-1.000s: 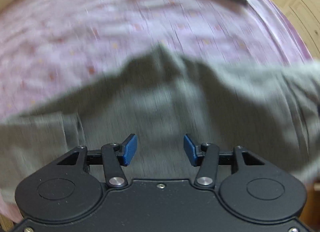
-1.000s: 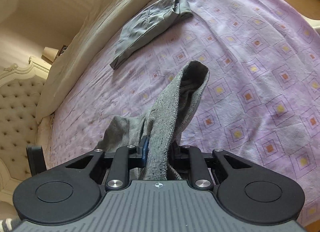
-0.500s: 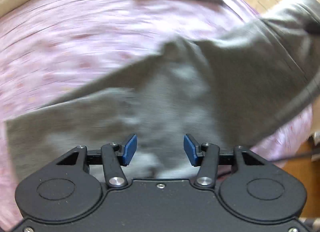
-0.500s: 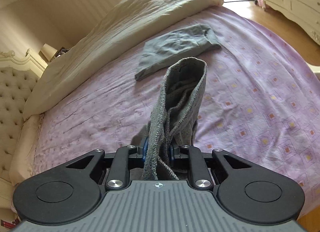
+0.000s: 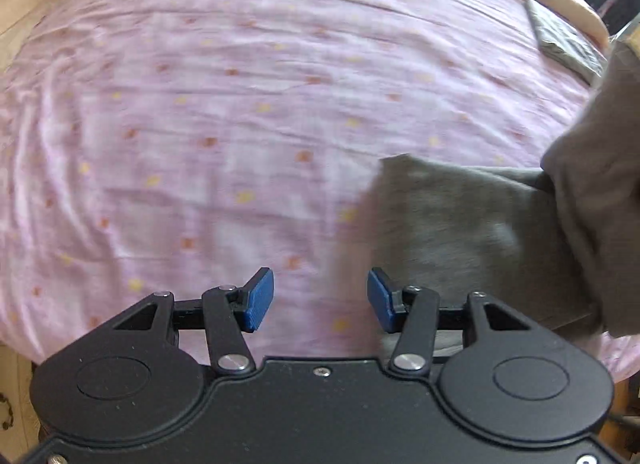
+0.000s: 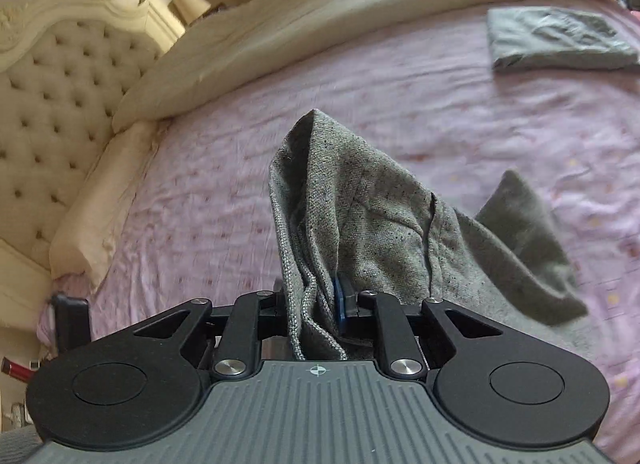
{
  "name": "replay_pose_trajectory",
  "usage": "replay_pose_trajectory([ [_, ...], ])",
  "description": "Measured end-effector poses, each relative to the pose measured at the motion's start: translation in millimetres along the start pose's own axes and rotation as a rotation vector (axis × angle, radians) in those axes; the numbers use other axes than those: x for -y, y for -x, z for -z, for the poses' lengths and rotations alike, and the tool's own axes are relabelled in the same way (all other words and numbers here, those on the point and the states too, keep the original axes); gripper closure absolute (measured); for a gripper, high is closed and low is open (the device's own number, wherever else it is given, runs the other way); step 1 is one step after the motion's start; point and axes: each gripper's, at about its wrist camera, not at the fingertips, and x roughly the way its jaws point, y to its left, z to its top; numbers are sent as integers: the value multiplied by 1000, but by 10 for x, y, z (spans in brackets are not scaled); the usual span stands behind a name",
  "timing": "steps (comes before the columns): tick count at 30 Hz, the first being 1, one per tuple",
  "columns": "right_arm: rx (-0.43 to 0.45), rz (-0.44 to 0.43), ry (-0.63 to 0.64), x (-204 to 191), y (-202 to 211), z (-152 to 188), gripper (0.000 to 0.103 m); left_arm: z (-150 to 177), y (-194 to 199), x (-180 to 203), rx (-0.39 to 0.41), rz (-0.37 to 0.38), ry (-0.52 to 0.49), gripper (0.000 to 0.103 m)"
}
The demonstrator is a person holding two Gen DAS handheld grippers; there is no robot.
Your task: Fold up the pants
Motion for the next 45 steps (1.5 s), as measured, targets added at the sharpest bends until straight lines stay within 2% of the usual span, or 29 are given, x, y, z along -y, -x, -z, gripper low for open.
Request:
replay_pose_trajectory([
  [3,-85,67,124,-280,-546,233,85,58,-1,-190,-11,-19,13,46],
  [5,-128,121,191,-419,-814,390,80,83,0,-278,-20,-17,24,46],
  [7,-166,86,215,-529,-951,522,78,89,28,-346,-19,-9,26,46],
  [10,-175,22,232,-734,-877,616,78,54,90,-324,1,6,5,46],
  [13,-130,-5,243,-763,-615,629,77,-40,170,-199,36,32,-27,46],
  [15,-93,33,199,-656,-475,599,77,-135,242,-47,76,68,-61,46],
  [18,-7,157,105,-322,-260,507,77,-255,306,293,121,120,-129,43],
  [22,36,332,16,216,-93,446,77,-302,202,772,117,167,-206,42],
  [24,20,383,-15,459,-86,506,77,-244,38,952,76,176,-240,38],
  [27,-78,431,-28,742,-213,708,77,-57,-355,1073,-67,101,-259,38],
  [28,-108,426,-31,806,-246,795,77,47,-495,1089,-137,59,-276,37],
  [29,-116,411,-35,833,-244,848,77,132,-587,1076,-174,38,-286,35],
  [30,-114,392,-41,850,-214,884,77,209,-608,1042,-175,39,-289,32],
  [33,-144,354,-34,842,-113,834,78,232,-472,993,-162,39,-267,33],
  [35,-102,333,-11,818,15,721,78,163,-287,1002,-119,37,-253,38],
  [37,-29,295,20,808,131,542,77,69,-56,1054,-21,28,-260,37],
  [40,-7,258,36,911,62,222,77,-132,148,1182,100,30,-266,34],
  [42,-16,241,24,1027,-85,37,77,-286,111,1270,122,32,-246,33],
  [45,-51,238,29,1185,-366,-199,77,-451,-85,1353,100,1,-199,33],
])
